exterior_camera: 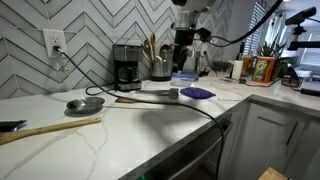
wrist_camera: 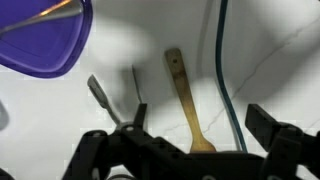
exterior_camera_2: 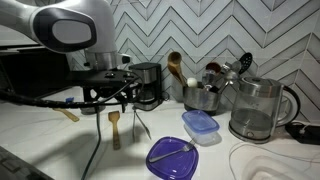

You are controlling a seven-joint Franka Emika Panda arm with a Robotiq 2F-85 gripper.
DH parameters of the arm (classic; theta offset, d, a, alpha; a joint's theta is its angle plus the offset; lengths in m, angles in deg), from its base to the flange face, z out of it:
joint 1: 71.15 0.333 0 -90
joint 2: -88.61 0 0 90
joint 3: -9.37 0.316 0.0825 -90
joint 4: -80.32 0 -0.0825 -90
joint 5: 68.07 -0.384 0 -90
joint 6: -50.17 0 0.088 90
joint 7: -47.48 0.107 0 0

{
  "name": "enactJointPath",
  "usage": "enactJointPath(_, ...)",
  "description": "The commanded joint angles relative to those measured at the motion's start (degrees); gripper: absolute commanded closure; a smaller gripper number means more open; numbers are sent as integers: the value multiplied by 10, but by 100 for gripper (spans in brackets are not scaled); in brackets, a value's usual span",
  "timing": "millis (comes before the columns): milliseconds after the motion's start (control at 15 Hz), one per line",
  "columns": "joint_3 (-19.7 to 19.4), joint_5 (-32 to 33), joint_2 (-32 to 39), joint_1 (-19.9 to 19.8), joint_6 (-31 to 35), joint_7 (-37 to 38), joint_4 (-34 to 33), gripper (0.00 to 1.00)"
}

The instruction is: Put the wooden spatula on the counter

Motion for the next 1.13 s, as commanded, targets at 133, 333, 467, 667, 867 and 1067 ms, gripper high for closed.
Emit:
enactJointPath(133, -13, 43, -73, -25, -4, 152, 18, 0)
enactJointPath(333, -18, 58, -99, -31, 2, 221, 19, 0)
enactJointPath(467, -27, 51, -77, -16, -1, 191, -1, 0)
enactJointPath(667, -27, 50, -74, -13, -1, 191, -1, 0)
enactJointPath(867, -27, 50, -71, -12, -1, 190, -1, 0)
enactJointPath(1067, -27, 50, -71, -12, -1, 190, -1, 0)
